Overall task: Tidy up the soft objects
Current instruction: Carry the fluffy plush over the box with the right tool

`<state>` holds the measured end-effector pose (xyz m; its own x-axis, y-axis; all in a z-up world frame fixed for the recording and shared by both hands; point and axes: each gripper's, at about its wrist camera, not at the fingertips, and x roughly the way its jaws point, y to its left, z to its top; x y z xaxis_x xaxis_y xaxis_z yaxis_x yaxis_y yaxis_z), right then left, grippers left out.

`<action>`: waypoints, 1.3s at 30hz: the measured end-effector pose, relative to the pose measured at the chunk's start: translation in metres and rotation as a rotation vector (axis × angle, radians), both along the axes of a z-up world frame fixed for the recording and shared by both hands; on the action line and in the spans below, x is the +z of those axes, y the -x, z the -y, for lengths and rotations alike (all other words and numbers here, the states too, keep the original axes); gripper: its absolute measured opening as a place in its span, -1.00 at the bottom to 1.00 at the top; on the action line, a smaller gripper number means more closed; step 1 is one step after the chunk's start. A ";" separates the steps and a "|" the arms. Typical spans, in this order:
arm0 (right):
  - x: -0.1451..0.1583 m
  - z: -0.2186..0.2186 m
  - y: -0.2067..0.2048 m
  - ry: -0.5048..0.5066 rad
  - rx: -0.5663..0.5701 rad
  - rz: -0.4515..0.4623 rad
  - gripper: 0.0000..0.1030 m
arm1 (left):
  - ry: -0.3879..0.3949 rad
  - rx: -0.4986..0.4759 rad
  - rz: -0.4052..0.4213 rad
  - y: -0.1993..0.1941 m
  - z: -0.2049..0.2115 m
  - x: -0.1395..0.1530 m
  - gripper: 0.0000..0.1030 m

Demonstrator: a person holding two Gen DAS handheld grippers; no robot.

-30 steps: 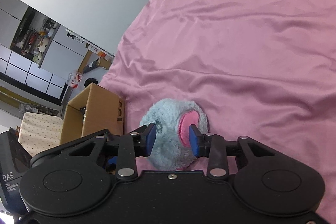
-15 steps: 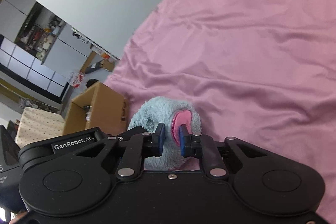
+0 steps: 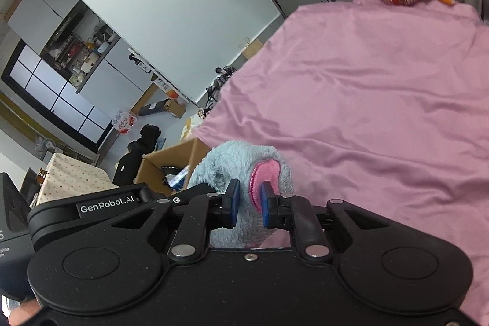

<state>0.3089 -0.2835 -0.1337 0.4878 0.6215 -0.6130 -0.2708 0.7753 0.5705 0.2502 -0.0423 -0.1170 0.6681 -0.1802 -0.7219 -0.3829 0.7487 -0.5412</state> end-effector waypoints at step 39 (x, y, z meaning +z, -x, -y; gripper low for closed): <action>0.024 -0.162 0.012 0.073 0.111 0.008 -0.70 | 0.061 0.130 -0.001 0.031 -0.166 0.015 -0.63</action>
